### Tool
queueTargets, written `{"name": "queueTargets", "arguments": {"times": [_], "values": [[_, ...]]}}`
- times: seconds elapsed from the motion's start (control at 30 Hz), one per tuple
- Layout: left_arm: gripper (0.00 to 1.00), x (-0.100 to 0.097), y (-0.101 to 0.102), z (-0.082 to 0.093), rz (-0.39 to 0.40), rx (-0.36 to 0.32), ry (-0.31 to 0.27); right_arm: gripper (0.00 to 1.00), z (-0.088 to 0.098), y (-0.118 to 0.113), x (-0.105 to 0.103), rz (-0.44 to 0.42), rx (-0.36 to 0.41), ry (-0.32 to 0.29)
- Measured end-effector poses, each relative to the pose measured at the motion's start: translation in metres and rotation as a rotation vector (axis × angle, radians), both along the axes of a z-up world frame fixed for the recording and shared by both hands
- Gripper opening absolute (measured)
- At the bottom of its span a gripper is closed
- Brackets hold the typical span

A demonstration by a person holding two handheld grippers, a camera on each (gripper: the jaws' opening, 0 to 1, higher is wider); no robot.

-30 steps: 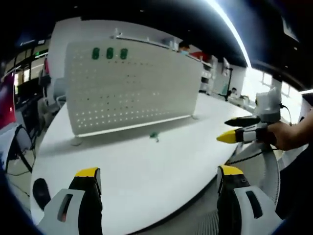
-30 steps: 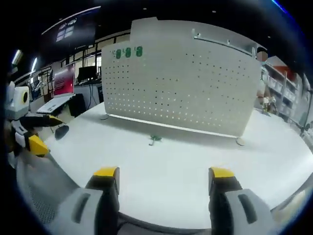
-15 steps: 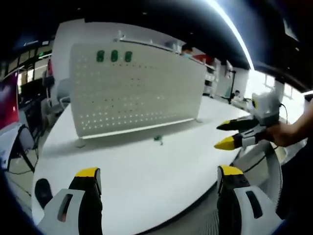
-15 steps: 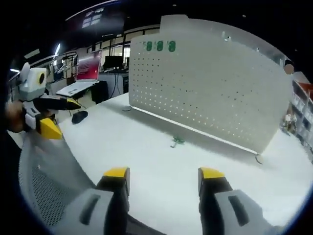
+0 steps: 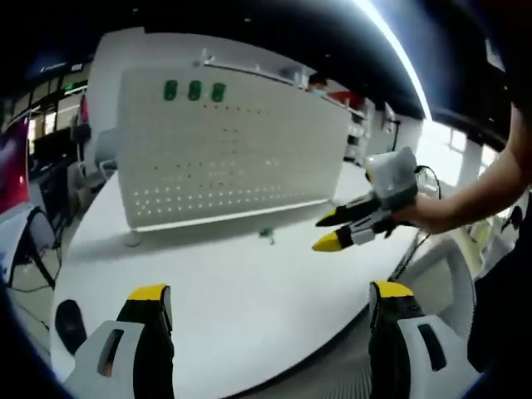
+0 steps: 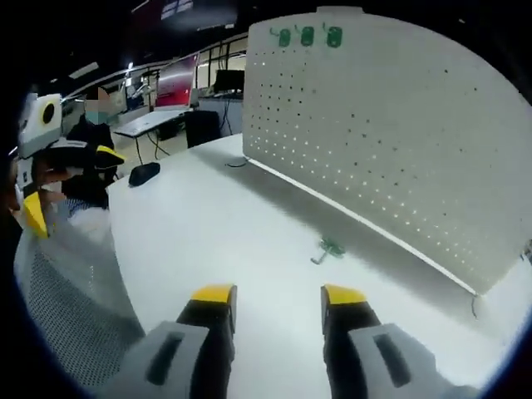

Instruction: Insert the hook assembly into the mounting plate slot until the hook locks in place.

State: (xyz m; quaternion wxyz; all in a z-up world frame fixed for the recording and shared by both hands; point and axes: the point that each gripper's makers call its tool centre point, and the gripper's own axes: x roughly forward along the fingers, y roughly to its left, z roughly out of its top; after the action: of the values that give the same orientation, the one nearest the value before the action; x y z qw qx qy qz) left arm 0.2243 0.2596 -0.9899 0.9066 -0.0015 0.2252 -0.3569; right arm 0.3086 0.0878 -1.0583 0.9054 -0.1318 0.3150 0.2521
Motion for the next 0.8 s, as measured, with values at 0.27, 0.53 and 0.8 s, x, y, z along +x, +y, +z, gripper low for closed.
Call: {"name": "queueTargets", "arguments": {"times": [0.27, 0.53, 0.8], "values": [[1.00, 0.002, 0.003, -0.003, 0.024, -0.015, 0.032, 0.33, -0.016, -0.001, 0.053, 0.037, -0.057, 0.029], [1.00, 0.003, 0.004, -0.006, 0.038, -0.017, 0.051, 0.27, -0.033, -0.005, 0.092, 0.080, -0.119, 0.065], [1.00, 0.003, 0.002, -0.008, 0.041, -0.010, 0.056, 0.19, -0.050, -0.006, 0.115, 0.143, -0.196, 0.118]]}}
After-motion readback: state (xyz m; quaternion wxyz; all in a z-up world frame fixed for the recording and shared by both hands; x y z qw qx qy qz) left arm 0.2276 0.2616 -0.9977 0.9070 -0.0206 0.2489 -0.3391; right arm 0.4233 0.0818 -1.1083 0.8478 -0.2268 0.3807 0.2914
